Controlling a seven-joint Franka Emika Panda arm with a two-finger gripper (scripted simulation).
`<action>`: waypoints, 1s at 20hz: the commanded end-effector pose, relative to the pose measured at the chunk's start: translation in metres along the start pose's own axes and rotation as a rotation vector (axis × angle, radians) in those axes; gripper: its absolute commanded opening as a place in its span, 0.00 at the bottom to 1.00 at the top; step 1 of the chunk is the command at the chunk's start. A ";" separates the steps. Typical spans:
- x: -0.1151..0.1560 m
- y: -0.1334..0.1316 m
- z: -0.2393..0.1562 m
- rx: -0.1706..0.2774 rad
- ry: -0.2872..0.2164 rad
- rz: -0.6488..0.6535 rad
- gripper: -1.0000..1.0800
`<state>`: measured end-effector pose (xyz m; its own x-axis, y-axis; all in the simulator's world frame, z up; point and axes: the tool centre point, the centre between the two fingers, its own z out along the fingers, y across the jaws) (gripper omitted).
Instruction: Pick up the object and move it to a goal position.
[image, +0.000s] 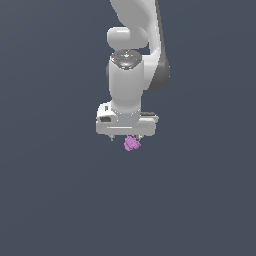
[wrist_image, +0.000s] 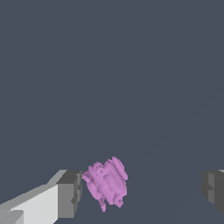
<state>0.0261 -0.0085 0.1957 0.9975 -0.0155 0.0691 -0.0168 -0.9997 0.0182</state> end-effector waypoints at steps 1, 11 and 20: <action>0.000 0.000 0.000 0.000 0.000 0.000 0.96; 0.009 0.033 -0.010 -0.006 0.033 0.052 0.96; 0.004 0.028 -0.003 -0.005 0.025 0.010 0.96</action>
<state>0.0310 -0.0380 0.2019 0.9946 -0.0384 0.0967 -0.0406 -0.9989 0.0217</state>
